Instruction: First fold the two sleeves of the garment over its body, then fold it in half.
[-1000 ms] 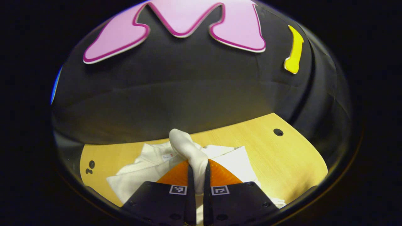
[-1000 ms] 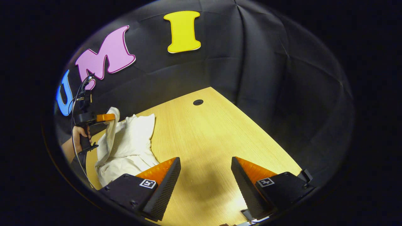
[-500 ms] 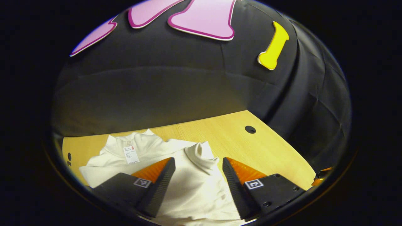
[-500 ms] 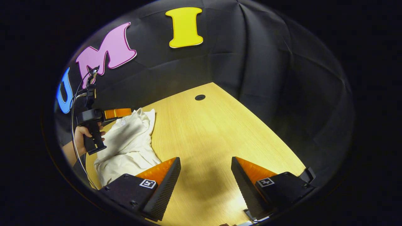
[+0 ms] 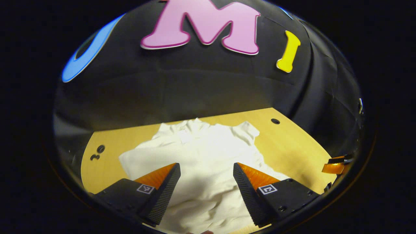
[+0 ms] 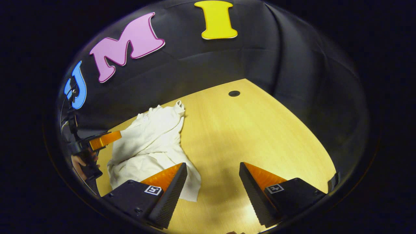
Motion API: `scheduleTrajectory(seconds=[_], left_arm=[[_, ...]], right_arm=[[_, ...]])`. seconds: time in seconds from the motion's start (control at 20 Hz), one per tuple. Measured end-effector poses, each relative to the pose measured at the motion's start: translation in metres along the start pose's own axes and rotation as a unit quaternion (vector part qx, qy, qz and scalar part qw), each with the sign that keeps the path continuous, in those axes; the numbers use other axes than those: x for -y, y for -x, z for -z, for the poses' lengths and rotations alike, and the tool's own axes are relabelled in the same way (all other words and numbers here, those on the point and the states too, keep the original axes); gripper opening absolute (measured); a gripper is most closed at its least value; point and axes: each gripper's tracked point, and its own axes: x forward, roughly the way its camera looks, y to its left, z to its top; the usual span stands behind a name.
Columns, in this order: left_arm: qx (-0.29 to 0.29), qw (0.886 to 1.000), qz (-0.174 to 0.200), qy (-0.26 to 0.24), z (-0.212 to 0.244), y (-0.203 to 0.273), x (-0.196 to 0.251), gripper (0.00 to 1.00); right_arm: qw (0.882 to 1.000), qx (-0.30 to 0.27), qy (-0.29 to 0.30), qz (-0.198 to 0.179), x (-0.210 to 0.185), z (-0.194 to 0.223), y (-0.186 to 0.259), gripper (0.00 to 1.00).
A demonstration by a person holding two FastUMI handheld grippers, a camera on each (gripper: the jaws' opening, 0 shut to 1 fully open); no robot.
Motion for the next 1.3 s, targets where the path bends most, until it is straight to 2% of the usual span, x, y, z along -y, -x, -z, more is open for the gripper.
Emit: scheduleTrajectory(seconds=[0.3, 0.5, 0.7, 0.95, 1.2, 1.25, 1.3], left_arm=[[-0.052, 0.992, -0.078, 0.08, 0.099, 0.071, -0.087, 0.98], [-0.074, 0.985, -0.101, 0.117, 0.148, 0.098, -0.112, 0.98], [-0.098, 0.983, -0.097, 0.117, 0.185, 0.107, -0.106, 0.98], [-0.127, 0.981, -0.091, 0.116, 0.214, 0.102, -0.092, 0.98], [-0.133, 0.984, -0.094, 0.068, 0.223, 0.095, -0.082, 0.99], [-0.132, 0.985, -0.094, 0.065, 0.223, 0.094, -0.081, 0.95], [-0.132, 0.985, -0.091, 0.069, 0.223, 0.095, -0.08, 0.88]], right_arm=[[0.998, -0.035, 0.039, -0.043, -0.05, 0.034, -0.02, 0.99], [0.995, -0.063, 0.056, -0.049, -0.065, 0.062, -0.033, 0.99], [0.993, -0.09, 0.064, -0.048, -0.069, 0.087, -0.043, 0.99], [0.992, -0.096, 0.078, -0.036, -0.064, 0.097, -0.053, 0.99], [0.99, -0.089, 0.108, -0.03, -0.064, 0.101, -0.057, 0.98], [0.987, -0.089, 0.129, -0.021, -0.059, 0.104, -0.058, 0.97], [0.985, -0.086, 0.149, -0.011, -0.055, 0.104, -0.059, 0.88]])
